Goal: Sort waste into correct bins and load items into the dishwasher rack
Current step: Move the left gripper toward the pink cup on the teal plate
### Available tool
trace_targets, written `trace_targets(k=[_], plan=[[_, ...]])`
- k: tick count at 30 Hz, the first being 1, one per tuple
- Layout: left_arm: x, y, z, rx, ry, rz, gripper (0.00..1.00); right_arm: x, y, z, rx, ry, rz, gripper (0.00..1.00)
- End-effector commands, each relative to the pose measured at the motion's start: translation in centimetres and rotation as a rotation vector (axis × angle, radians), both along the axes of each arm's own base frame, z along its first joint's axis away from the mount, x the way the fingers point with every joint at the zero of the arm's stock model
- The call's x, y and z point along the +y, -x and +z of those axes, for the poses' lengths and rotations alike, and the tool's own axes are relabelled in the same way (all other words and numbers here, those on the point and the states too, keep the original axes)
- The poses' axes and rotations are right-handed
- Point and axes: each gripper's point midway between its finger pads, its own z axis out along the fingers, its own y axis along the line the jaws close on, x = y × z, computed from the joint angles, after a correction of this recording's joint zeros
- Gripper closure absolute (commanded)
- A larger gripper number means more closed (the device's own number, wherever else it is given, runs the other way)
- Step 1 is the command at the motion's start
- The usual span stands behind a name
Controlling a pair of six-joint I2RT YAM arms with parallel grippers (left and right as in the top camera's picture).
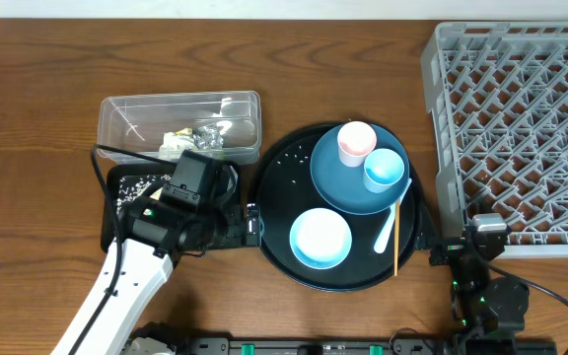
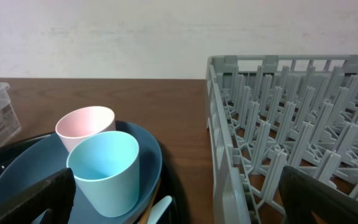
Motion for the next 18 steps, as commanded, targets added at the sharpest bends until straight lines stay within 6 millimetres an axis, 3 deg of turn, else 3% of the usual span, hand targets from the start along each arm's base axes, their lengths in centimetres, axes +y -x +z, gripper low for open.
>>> trace_targets(k=[1,11,18], plan=[[0.04,0.30,-0.47,0.015,-0.006,-0.007,0.02,-0.30,-0.03,-0.21,0.004,0.012,-0.013,0.01],[0.04,0.32,-0.47,0.016,-0.007,-0.008,0.02,-0.24,-0.03,-0.20,0.004,0.009,-0.010,0.01],[-0.04,0.10,-0.40,0.007,-0.003,-0.007,0.02,0.56,0.05,-0.10,0.040,-0.345,0.005,0.01]])
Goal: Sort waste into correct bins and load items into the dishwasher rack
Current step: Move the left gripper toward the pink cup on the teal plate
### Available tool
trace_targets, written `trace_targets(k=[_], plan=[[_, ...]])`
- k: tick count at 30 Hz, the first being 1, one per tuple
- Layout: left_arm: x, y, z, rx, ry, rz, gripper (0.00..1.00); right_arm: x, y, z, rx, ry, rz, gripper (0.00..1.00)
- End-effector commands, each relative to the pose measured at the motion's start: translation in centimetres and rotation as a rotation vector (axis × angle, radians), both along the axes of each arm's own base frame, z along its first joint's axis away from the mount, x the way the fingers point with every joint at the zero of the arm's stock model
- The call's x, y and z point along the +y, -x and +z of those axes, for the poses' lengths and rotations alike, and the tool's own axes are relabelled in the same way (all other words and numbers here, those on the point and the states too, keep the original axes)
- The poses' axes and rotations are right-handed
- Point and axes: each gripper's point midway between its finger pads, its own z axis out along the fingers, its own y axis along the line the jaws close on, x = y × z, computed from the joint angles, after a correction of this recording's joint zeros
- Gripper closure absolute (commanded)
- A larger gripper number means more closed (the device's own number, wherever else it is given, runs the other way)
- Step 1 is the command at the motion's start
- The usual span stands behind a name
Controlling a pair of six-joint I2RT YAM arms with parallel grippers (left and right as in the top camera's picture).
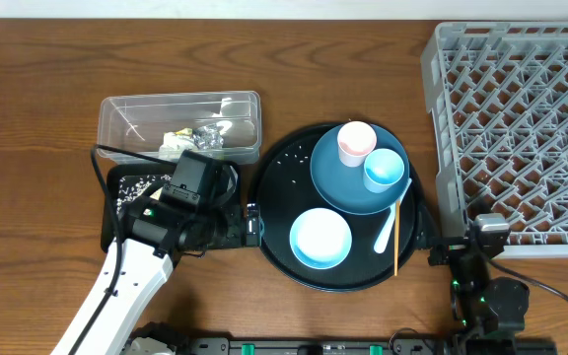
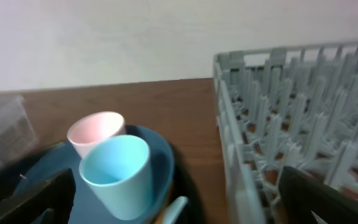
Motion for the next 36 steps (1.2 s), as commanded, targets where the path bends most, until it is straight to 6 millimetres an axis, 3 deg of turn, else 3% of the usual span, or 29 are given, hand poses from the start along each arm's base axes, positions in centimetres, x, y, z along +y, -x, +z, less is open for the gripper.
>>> trace_targets(k=[1,7,9,12,14,21,27,30,36], plan=[[-0.2,-0.3,-0.3,-0.010,0.003,-0.007,0.02,0.2,0.0,-0.2,0.035,-0.252,-0.008,0.01],[-1.4,-1.6,0.6,-0.070,0.066,-0.022,0.00,0.3,0.0,-0.2,0.044,-0.312,-0.006,0.01],[-2.6,-2.0,1.4,-0.092,0.131,-0.045,0.23,0.3,0.1,-0.1,0.043,-0.312,-0.004,0.01],[-3.8,-2.8,2.7,-0.134,0.203,-0.070,0.80,1.0,0.2,1.0,0.028,-0.314,0.037,0.01],[-4.1,-3.4,3.7,-0.165,0.218,-0.071,0.92,1.0,0.5,2.4,0.009,-0.313,0.041,0.01],[-5.2,-5.4,7.9,-0.245,0.265,-0.084,0.94,0.7,2.1,8.5,-0.005,-0.267,0.030,0.01],[-8.7,-7.3,11.1,-0.241,0.387,-0.236,0.94,0.8,2.6,10.9,0.163,-0.253,0.010,0.01],[-10.1,-8.8,11.0,-0.211,0.422,-0.271,0.94,0.8,2.8,11.0,0.317,-0.227,-0.004,0.01],[-12.4,-12.2,8.9,-0.191,0.476,-0.322,0.94,0.7,3.0,10.9,0.579,-0.218,-0.031,0.01]])
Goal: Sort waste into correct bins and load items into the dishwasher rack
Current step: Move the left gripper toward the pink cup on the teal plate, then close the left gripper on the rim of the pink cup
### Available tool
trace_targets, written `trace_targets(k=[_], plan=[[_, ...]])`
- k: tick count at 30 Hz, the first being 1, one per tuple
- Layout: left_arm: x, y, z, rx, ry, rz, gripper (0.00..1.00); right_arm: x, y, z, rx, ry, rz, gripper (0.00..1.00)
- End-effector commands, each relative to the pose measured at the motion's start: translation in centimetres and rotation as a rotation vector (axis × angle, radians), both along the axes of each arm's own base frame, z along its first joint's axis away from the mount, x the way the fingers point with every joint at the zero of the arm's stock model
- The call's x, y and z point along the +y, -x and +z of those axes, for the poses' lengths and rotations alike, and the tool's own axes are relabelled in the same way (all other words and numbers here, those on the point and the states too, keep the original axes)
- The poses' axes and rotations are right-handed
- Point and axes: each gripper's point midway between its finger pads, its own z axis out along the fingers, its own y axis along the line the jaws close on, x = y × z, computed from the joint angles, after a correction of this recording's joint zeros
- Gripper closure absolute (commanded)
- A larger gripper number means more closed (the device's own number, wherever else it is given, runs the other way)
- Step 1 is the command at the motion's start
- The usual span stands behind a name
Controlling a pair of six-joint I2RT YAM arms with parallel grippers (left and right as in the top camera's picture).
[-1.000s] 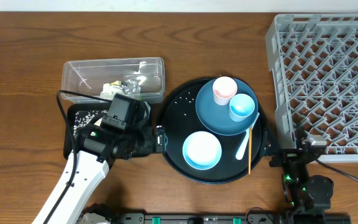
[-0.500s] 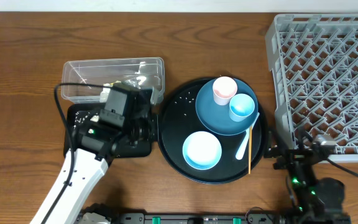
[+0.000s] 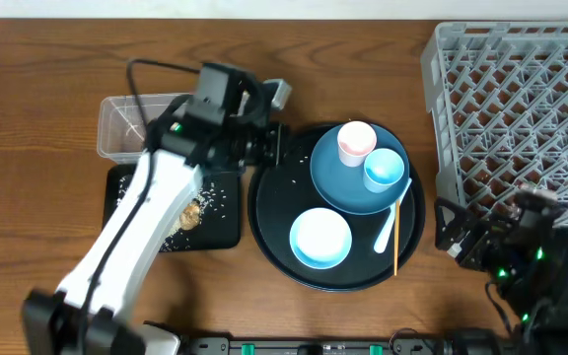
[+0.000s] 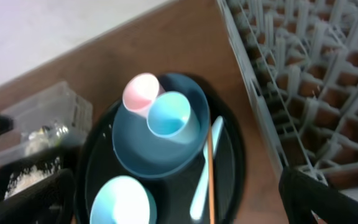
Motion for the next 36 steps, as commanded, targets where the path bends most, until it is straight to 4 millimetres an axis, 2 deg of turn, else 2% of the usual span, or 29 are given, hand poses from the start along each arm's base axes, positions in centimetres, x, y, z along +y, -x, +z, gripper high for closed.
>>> trace_targets(k=[1,7,12,13,14,18,25,28,36], plan=[[-1.9,-1.3,0.1,-0.034,0.076,-0.082,0.94,-0.1,-0.7,1.2,0.029,0.034,0.021,0.01],[-4.4,-3.0,-1.5,-0.038,0.101,-0.077,0.94,-0.1,-0.7,-0.7,0.127,0.034,0.025,0.01],[-5.2,-4.9,-4.5,-0.044,-0.031,0.060,0.86,0.0,-0.2,-1.9,0.181,0.056,0.051,0.01],[-5.4,-5.1,-4.8,-0.057,-0.053,0.078,0.83,0.0,-0.1,-2.1,0.191,0.056,0.051,0.01],[-5.4,-5.3,-5.0,-0.067,-0.073,0.094,0.68,0.0,0.1,-2.3,0.205,0.056,0.052,0.01],[-5.2,-5.8,-5.8,-0.121,-0.168,0.152,0.54,0.0,0.6,-3.0,0.230,0.075,0.069,0.01],[-5.0,-6.3,-6.7,-0.153,-0.267,0.267,0.50,0.0,0.8,-4.0,0.259,0.073,0.070,0.01],[-5.7,-6.4,-7.4,-0.154,-0.268,0.268,0.49,0.0,0.9,-4.3,0.268,0.074,0.070,0.01],[-6.6,-7.0,-10.4,-0.100,-0.270,0.296,0.49,0.0,1.0,-4.5,0.276,0.073,0.071,0.01]])
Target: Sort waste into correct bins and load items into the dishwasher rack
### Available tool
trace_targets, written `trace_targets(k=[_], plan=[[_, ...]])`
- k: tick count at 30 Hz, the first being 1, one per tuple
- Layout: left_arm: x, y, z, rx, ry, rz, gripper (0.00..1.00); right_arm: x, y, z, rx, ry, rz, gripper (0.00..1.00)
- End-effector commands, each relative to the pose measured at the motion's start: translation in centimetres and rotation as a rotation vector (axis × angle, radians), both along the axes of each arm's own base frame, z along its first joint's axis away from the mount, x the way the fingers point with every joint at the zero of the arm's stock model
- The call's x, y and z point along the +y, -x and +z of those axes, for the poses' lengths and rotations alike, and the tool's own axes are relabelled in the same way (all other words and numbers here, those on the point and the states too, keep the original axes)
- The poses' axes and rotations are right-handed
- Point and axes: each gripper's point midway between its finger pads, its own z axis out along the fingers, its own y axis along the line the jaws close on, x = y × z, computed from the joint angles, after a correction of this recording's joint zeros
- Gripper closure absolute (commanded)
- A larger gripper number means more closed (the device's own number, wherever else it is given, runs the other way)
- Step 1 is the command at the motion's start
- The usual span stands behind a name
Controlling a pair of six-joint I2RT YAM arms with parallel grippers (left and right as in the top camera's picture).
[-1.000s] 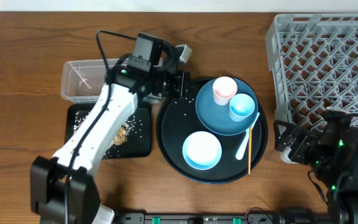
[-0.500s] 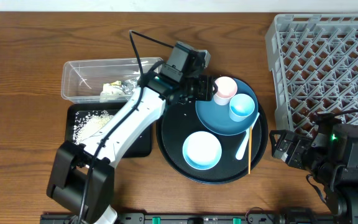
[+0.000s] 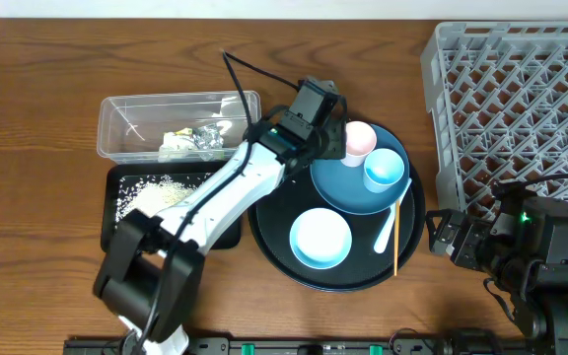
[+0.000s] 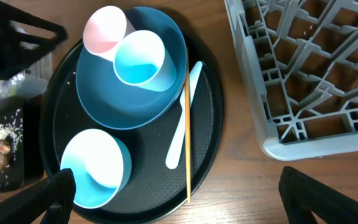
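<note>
A round black tray (image 3: pixel 274 197) holds a dark blue plate (image 3: pixel 338 187) carrying a pink cup (image 3: pixel 358 141) and a blue cup (image 3: pixel 384 170). On the tray too are a light blue bowl (image 3: pixel 320 238), a pale spoon (image 3: pixel 389 229) and a wooden chopstick (image 3: pixel 396 237). My left gripper (image 3: pixel 331 133) hangs just left of the pink cup, jaws apart and empty. My right gripper (image 4: pixel 179 202) is wide open high over the tray's front right edge, looking down on the bowl (image 4: pixel 92 168) and the chopstick (image 4: pixel 187 137). The grey dishwasher rack (image 3: pixel 521 99) stands at the right.
A clear bin (image 3: pixel 136 123) with foil and paper scraps sits at the back left. In front of it lies a black rectangular tray (image 3: pixel 131 197) with rice and a brown lump. The rack's near corner (image 4: pixel 291 146) is close to my right gripper.
My left gripper has moved right, from the gap between clear bin and round tray to beside the pink cup. My right wrist now looks straight down from nearer the tray.
At first my left gripper was low over the black rectangular tray, and my right gripper sat low by the rack's front corner, looking level at the cups. Then the left was up by the clear bin and the right raised. Now the left is at the pink cup.
</note>
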Motion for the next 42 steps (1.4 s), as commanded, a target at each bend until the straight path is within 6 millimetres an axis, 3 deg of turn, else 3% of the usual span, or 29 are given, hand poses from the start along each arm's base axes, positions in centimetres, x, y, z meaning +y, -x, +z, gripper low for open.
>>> trace_targets(k=[1,11,20,33,42], plan=[[0.0,-0.8,-0.9,0.007,-0.013,0.037,0.48,-0.1,0.1,-0.4,0.011,0.009,0.011,0.01],[-0.5,-0.8,-2.1,0.028,-0.011,0.044,0.48,-0.1,0.2,-0.5,0.015,0.009,0.011,0.01],[-2.2,-0.6,-3.0,0.014,-0.002,0.015,0.48,-0.2,0.4,-1.3,0.037,0.018,0.013,0.01],[-2.6,-0.6,-2.9,0.006,0.005,0.007,0.55,-0.2,0.7,-2.3,0.065,0.019,0.012,0.01],[-2.5,-0.8,-4.4,0.029,-0.007,0.039,0.55,-0.2,0.9,-2.5,0.071,0.026,0.021,0.01]])
